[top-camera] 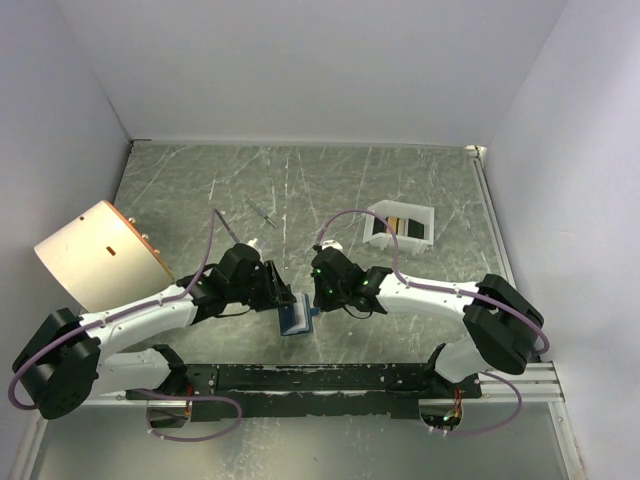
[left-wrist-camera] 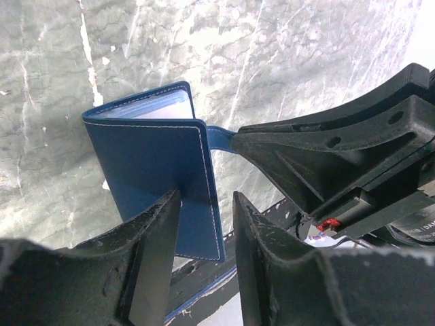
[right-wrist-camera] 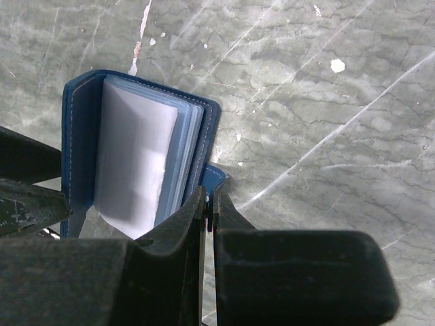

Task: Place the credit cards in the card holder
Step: Close the card holder at the center of the board.

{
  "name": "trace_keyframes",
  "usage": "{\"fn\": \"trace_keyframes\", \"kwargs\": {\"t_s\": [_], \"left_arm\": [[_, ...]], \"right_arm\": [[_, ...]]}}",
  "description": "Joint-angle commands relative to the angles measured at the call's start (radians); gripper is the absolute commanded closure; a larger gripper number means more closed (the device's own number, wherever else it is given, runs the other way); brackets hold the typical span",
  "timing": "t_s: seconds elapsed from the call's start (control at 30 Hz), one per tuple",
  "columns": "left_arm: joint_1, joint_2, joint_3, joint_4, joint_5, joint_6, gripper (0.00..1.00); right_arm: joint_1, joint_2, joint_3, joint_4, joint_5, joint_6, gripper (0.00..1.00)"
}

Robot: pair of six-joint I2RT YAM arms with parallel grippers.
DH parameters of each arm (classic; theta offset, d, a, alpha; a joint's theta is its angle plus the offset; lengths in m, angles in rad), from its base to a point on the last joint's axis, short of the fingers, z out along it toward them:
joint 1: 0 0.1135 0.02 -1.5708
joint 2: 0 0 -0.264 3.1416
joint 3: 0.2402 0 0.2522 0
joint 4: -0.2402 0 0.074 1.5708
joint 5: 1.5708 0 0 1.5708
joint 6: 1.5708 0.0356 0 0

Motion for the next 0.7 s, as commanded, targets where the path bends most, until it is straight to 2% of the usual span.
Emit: {"fn": "trace_keyframes", "kwargs": {"t_s": [0.0, 0.17, 0.3, 0.4, 0.5, 0.67], "left_arm": [[0.0, -0.013, 0.047, -0.048, -0.054, 0.031, 0.54], [0.001, -0.002, 0.066, -0.111, -0.106, 0.046, 0.58], [0.0, 0.012, 0.051, -0.084, -0.1, 0.047, 0.66], [0.001, 0.041, 0.047, -0.044, -0.081, 0.047, 0.67], [0.001, 0.078, 0.047, 0.003, -0.046, 0.056, 0.67], [0.0, 0.116, 0.029, 0.14, 0.064, 0.06, 0.59]], "right_arm": [[0.002, -0.025, -0.002, -0.004, 0.016, 0.008, 1.0], [0.001, -0.029, -0.006, -0.004, 0.017, 0.009, 1.0], [0.002, -0.032, -0.011, 0.0, 0.013, 0.009, 1.0], [0.001, -0.033, -0.011, -0.001, 0.016, 0.009, 1.0], [0.001, -0.034, -0.012, 0.0, 0.015, 0.008, 1.0], [0.001, -0.034, -0.012, 0.001, 0.016, 0.005, 1.0]]}}
